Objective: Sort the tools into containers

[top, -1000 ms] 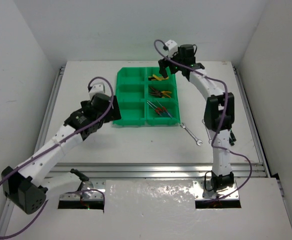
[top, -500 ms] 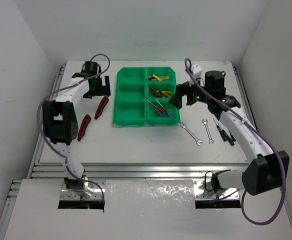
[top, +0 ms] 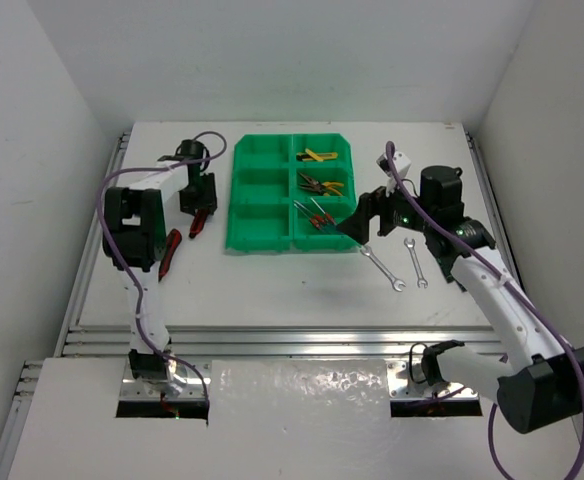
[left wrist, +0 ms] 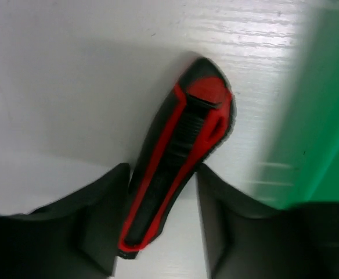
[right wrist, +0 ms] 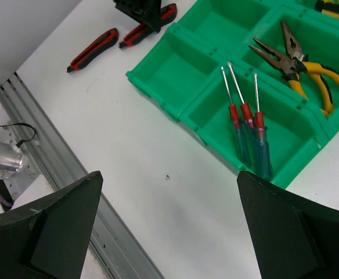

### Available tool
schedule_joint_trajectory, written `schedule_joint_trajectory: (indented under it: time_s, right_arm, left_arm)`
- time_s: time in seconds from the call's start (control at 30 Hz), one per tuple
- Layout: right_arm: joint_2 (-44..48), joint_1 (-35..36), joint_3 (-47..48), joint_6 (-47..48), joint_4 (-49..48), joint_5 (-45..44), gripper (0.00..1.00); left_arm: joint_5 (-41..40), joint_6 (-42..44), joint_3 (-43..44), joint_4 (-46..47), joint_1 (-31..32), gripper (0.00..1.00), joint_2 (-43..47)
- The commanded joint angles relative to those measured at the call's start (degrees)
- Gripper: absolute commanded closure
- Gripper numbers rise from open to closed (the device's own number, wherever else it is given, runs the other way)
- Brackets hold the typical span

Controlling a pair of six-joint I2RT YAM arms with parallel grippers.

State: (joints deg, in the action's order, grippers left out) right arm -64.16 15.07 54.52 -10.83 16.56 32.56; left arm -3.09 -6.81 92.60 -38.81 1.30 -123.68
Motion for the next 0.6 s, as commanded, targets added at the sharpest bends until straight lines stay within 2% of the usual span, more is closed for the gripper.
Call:
schedule_joint_trajectory:
  time_s: [0.0,0.03,0.1,0.23,0.3,0.4,0.43,0.5,0.57]
  right_arm:
    - [2.5,0.3,-0.5,-0.9,-2.7,1.3,0.01]
    - [3.1,0.4,-0.4,-0.9,-2.5,1.0,0.01]
    - [3.5,0.4,0.2,-0.9,-1.8,0.3,0.01]
    - [4.6,0.4,-0.3,-2.1,-2.7,0.0,0.01]
    - [4.9,0.4,-0.9,-2.5,-2.5,-1.4,0.01]
    - [4.8,0.4,-1.3,-3.0,-1.9,-5.4,0.01]
    - [4.8,0.4,-1.3,-3.1,-1.8,-5.9,0.01]
    - [5.0,0.3,-1.8,-3.2,-2.1,-5.2,0.01]
    - [5.2,0.4,-2.3,-3.7,-2.4,-5.0,0.01]
  left_arm:
    - [-2.1,-0.7,1.4,-0.9,-0.7,0.59,-4.2]
    - [-3.0,-1.2,3.2,-2.2,-0.7,0.79,-5.2]
    - [-5.5,-2.7,5.6,-3.2,-0.7,1.0,-4.1]
    - [-11.9,-5.4,11.9,-3.2,-0.7,1.0,1.3]
    - [-10.5,-7.3,19.1,-2.9,-0.7,1.0,2.5]
    - [-3.3,-12.3,29.2,-0.8,-0.7,1.0,0.0]
    - [5.4,-12.5,30.4,1.8,-0.5,1.0,-0.6]
    - [13.2,-11.9,30.3,10.9,0.8,1.0,-1.9]
    - [15.6,-8.5,31.0,16.3,1.9,1.0,-3.9]
